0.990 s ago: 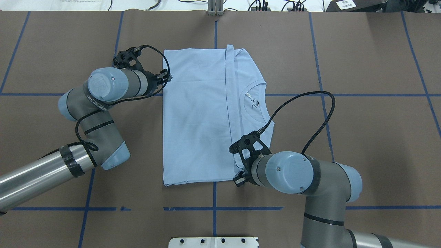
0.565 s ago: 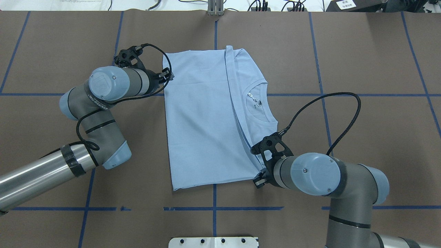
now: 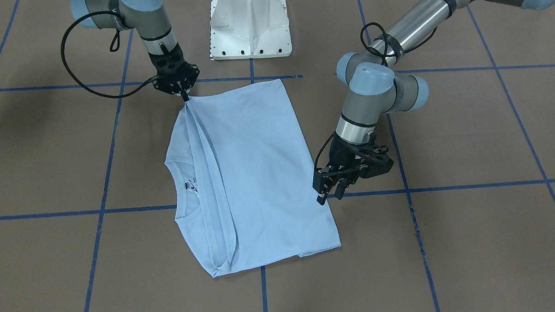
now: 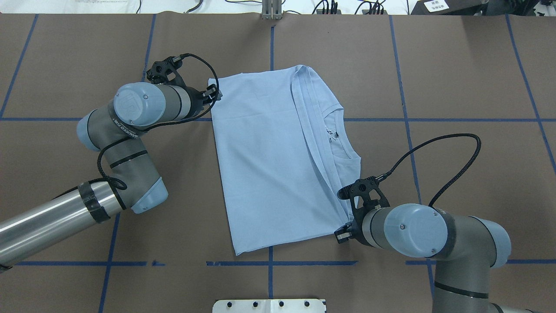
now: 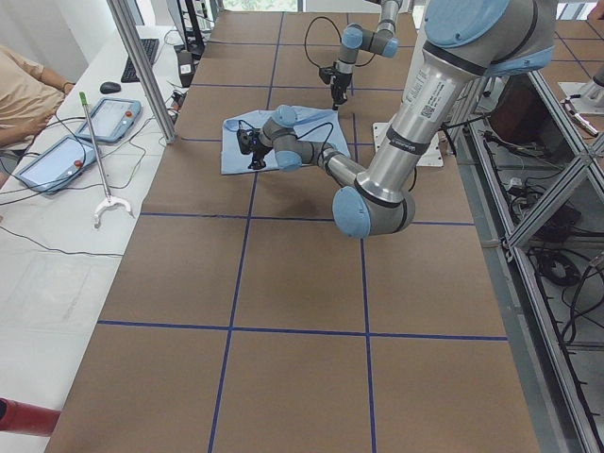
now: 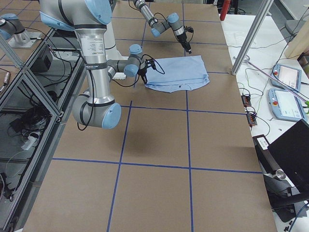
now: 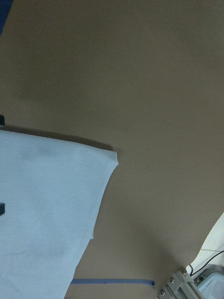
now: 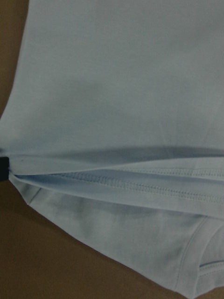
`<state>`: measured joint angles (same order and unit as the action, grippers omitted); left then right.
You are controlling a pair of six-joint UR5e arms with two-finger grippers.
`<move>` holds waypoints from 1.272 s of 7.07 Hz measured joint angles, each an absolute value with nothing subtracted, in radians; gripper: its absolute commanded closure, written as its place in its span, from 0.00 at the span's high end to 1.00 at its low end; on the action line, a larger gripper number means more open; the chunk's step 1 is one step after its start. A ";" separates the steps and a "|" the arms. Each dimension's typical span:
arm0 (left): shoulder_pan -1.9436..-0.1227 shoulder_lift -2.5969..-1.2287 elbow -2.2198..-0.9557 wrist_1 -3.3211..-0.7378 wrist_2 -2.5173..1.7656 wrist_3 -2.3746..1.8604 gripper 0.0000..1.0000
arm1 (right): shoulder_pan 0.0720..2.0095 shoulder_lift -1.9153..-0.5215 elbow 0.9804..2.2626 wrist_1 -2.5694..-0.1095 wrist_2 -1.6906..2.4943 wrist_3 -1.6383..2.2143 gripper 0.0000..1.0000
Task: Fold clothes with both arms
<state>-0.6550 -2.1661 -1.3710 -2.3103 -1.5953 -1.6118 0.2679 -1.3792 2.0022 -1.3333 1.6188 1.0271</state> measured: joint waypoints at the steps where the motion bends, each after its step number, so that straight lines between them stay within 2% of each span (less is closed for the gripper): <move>1: -0.655 -2.167 -1.371 -2.310 -1.595 -1.611 0.63 | 0.267 -1.387 2.004 -1.332 1.618 1.031 0.69; 4: -0.655 -2.172 -1.374 -2.313 -1.595 -1.610 0.63 | 0.292 -1.370 2.009 -1.329 1.611 1.038 0.61; 6: -0.655 -2.173 -1.374 -2.314 -1.595 -1.609 0.63 | 0.328 -1.290 1.944 -1.334 1.608 1.035 0.54; 8: -0.655 -2.172 -1.373 -2.315 -1.595 -1.609 0.63 | 0.355 -1.229 1.876 -1.332 1.608 1.021 0.35; 9: -0.655 -2.172 -1.374 -2.315 -1.595 -1.609 0.63 | 0.365 -1.222 1.863 -1.330 1.608 1.011 0.16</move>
<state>-0.6550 -2.1722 -1.3738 -2.3148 -1.5953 -1.6094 0.3654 -1.2217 1.8626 -1.3305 1.6076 1.0105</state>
